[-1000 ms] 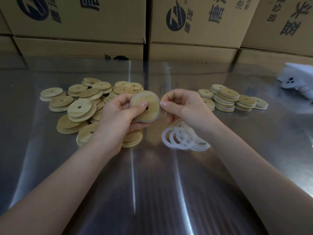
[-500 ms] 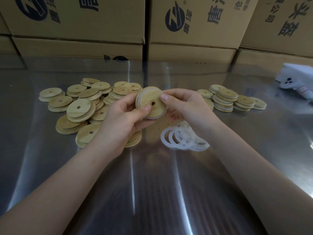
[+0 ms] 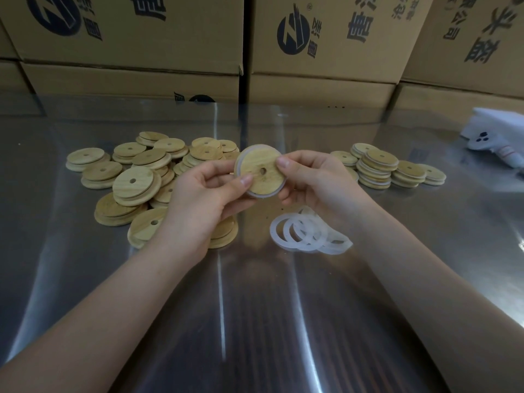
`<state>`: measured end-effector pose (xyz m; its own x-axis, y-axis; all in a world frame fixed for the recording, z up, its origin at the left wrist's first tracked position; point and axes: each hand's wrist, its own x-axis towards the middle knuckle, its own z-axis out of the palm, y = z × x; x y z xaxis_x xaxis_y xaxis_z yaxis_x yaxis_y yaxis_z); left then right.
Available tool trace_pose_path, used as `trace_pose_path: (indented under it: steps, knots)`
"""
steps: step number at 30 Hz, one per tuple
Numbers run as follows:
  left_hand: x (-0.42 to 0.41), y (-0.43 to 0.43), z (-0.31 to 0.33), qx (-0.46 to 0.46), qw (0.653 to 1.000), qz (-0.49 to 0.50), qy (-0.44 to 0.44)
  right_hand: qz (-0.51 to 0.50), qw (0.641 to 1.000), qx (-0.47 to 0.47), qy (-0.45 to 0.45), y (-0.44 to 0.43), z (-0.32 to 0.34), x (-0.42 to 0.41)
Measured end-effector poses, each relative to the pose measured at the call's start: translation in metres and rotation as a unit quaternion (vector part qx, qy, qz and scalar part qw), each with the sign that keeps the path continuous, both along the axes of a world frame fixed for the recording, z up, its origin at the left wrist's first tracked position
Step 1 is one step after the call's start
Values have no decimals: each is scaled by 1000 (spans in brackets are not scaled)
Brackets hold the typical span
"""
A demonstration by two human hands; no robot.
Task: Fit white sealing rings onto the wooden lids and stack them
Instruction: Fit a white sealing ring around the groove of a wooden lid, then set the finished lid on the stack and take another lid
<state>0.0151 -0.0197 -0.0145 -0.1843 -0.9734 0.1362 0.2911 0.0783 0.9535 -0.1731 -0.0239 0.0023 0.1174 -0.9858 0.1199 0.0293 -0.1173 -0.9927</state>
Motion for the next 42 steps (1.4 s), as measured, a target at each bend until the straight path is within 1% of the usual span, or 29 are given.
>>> trace_pose_path:
  steps: [2, 4, 6, 8, 10, 12, 14, 16, 21, 26, 28, 30, 32, 34, 36, 38, 40, 42]
  knots:
    - [0, 1, 0, -4, 1000, 12, -6, 10, 1000, 7, -12, 0, 0, -1]
    - [-2, 2, 1, -21, 999, 28, -31, 13, 999, 15, -30, 0, 0, -1]
    - [-4, 4, 1, -32, 998, 35, -52, -2, 998, 21, -56, -1, 1, -3]
    - [-6, 5, 0, -29, 997, 32, -62, -44, 995, 27, -90, -3, 2, -6]
    - [-7, 6, 0, -32, 996, 30, -83, -111, 986, 28, -124, -6, 1, -11]
    - [-8, 7, -2, -54, 990, 29, -127, -186, 972, 21, -141, -9, 0, -19]
    - [-10, 8, -4, -96, 976, 27, -193, -246, 959, 10, -138, -12, -3, -28]
    - [-12, 10, -6, -129, 963, 17, -238, -289, 948, 7, -131, -15, -7, -38]
    - [-15, 14, -10, -219, 918, -12, -329, -345, 932, 19, -111, -24, -16, -58]
    - [-14, 15, -12, -271, 880, -30, -390, -384, 921, 31, -59, -31, -22, -73]
    - [-13, 15, -12, -297, 858, -26, -419, -394, 918, 44, -5, -33, -25, -78]
    - [-12, 15, -11, -313, 840, 6, -442, -398, 915, 47, 42, -33, -27, -82]
    - [-9, 12, -9, -328, 828, 69, -450, -395, 915, 49, 67, -34, -27, -85]
    - [-5, 8, -7, -336, 807, 127, -469, -391, 913, 56, 104, -34, -27, -86]
    - [-1, 4, -7, -316, 787, 163, -504, -390, 905, 55, 160, -35, -28, -88]
    - [2, 2, -8, -281, 768, 178, -547, -393, 891, 41, 226, -35, -29, -90]
    - [2, 3, -8, -249, 744, 175, -594, -394, 876, 20, 279, -35, -31, -91]
    - [2, 4, -9, -224, 713, 164, -644, -395, 859, 5, 326, -35, -33, -92]
